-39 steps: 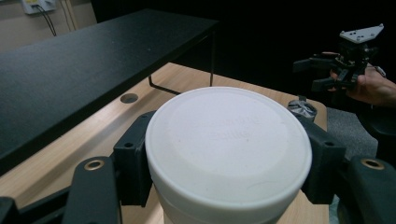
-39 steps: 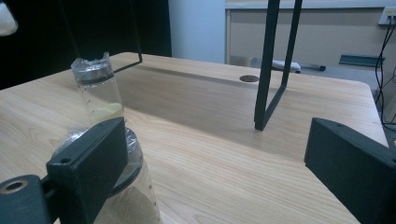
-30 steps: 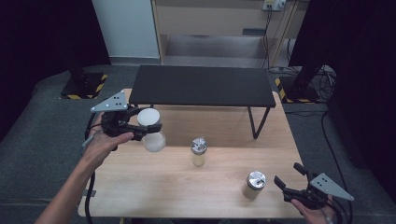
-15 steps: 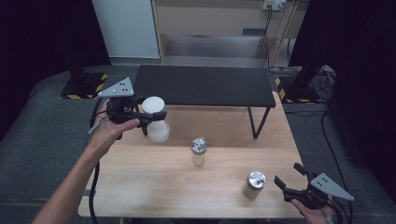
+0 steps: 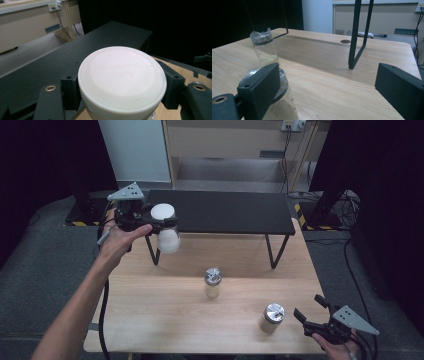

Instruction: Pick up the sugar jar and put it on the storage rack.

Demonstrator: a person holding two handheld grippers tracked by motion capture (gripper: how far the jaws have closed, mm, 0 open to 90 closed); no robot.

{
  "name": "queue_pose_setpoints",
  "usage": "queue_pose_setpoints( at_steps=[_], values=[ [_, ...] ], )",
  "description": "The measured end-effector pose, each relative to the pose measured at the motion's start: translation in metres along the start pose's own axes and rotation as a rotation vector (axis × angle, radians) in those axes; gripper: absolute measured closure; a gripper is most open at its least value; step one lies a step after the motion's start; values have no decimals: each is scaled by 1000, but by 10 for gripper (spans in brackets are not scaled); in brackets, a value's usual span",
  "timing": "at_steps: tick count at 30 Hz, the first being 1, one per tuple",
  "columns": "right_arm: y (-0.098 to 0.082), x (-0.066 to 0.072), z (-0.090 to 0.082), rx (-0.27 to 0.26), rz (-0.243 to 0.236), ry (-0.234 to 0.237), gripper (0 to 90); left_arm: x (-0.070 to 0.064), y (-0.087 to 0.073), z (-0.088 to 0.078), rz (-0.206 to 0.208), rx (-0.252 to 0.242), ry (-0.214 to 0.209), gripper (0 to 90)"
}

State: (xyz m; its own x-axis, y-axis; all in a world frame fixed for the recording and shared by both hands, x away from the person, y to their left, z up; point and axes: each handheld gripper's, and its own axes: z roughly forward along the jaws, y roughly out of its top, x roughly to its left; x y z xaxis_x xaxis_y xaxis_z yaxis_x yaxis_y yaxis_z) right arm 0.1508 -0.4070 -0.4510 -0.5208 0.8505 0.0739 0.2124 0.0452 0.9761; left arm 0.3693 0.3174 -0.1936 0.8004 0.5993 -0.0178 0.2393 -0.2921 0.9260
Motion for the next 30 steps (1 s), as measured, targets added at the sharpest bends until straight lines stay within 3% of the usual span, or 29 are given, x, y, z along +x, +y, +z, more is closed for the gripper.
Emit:
queue_pose_setpoints(
  at_steps=[11,22,30],
  values=[
    [-1,-1,0,0,6,1,70,10,8,8,-45,-23,87,327],
    [-1,-1,-1,0,7,0,72,13,23,23,-36,9,199,327],
    [-1,-2,-1,2,12,-1,72,20,29,37,-60,2,233,327]
  ],
)
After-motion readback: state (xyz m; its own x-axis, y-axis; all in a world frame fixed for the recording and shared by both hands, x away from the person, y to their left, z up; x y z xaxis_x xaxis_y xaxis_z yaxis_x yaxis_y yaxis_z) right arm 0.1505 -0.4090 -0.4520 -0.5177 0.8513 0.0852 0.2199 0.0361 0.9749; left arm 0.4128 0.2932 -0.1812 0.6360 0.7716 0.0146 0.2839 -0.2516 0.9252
